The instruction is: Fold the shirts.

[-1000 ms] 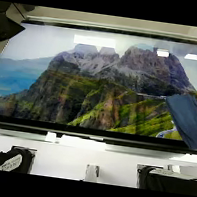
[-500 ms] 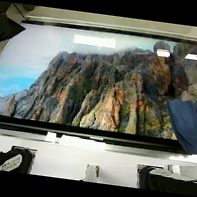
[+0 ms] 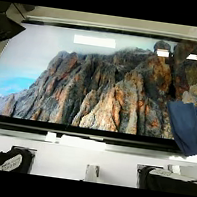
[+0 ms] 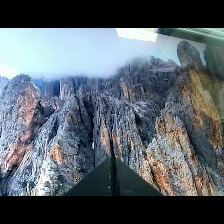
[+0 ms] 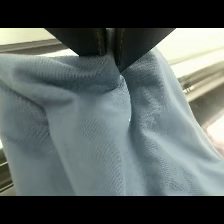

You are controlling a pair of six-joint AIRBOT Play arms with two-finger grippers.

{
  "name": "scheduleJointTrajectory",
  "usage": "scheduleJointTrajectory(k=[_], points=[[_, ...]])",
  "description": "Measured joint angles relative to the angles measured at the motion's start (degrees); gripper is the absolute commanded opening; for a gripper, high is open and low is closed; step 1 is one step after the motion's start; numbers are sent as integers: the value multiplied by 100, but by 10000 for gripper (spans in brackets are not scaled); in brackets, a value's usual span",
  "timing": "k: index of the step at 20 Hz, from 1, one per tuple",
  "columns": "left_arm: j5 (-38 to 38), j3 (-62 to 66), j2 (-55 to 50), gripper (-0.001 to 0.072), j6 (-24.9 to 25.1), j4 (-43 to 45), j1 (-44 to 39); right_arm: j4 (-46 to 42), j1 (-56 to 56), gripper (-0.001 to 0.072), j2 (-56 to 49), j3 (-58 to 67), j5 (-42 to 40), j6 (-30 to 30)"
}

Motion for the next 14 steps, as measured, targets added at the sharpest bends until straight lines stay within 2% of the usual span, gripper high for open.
scheduleJointTrajectory(k=[1,2,3,7,10,14], points=[[0,0,0,31,2,0,0,-24,59,412,0,-22,28,-17],[2,0,0,31,2,0,0,-74,140,529,0,-37,26,-70],[2,0,0,31,2,0,0,-107,225,560,0,-50,24,-136],[94,0,0,31,2,0,0,-356,413,556,-2,164,85,-350],[199,0,-2,31,2,2,0,-629,470,551,-2,903,144,-426],[254,0,-35,30,2,0,0,-409,507,525,0,2052,-46,-575]])
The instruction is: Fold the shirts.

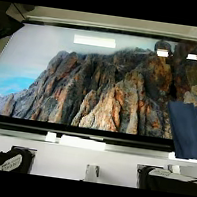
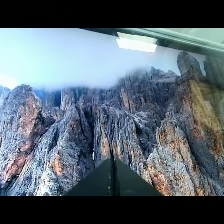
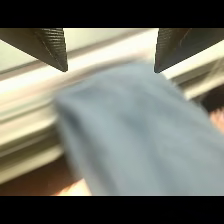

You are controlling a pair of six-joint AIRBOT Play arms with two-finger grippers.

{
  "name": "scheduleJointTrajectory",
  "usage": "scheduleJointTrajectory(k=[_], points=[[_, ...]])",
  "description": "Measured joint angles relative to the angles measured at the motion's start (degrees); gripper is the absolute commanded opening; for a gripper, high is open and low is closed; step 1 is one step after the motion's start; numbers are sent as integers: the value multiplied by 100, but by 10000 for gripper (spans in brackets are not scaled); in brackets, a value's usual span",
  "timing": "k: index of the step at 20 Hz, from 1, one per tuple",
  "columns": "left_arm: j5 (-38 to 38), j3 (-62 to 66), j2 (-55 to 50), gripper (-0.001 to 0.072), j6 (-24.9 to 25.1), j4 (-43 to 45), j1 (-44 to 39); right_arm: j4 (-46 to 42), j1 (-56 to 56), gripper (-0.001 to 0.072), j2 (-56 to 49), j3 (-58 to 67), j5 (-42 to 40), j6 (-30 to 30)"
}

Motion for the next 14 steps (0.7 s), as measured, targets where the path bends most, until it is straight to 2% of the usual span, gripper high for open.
scheduleJointTrajectory(k=[3,5,7,8,9,10,14], points=[[22,0,-122,27,0,103,-122,647,393,525,0,411,-297,-260],[2,31,-326,27,-68,595,-448,859,992,527,0,529,-538,-378],[-208,149,-702,30,-444,1563,-879,782,1829,597,0,588,-776,-424],[-420,232,-946,66,-647,2059,-1073,678,2293,697,-2,605,-861,-431],[-651,313,-1215,338,-802,2476,-1222,518,2813,700,-11,621,-942,-372],[-942,382,-1526,700,-953,2837,-1335,385,3257,700,-24,629,-1014,-229],[-1869,457,-2474,715,-1467,3515,-1565,267,4509,693,-155,649,-1167,435]])
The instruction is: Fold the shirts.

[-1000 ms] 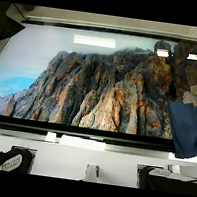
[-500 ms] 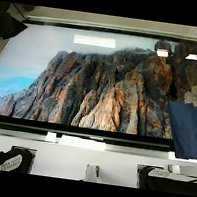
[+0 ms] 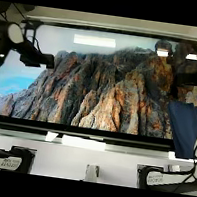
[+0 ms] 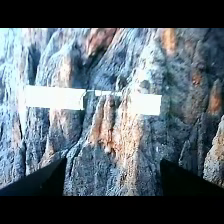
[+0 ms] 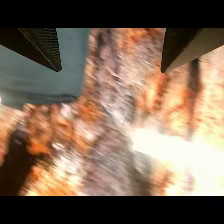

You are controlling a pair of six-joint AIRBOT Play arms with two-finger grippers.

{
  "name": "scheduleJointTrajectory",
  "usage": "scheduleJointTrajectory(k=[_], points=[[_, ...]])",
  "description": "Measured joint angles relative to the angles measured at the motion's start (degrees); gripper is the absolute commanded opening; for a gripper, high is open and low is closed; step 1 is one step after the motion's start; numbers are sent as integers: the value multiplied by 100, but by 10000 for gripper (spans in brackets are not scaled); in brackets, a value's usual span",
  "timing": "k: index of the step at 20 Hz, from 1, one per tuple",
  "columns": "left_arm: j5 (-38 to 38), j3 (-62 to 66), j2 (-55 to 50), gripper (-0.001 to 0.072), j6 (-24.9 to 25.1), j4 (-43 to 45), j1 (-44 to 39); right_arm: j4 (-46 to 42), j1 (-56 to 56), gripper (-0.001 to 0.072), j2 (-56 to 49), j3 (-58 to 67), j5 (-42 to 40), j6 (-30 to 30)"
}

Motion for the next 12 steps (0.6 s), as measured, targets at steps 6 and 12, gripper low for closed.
scheduleJointTrajectory(k=[6,12], points=[[26,-83,-295,715,-293,142,-94,66,463,683,-81,2,164,356],[57,-94,-350,715,-356,170,-103,96,531,683,-92,2,184,417]])
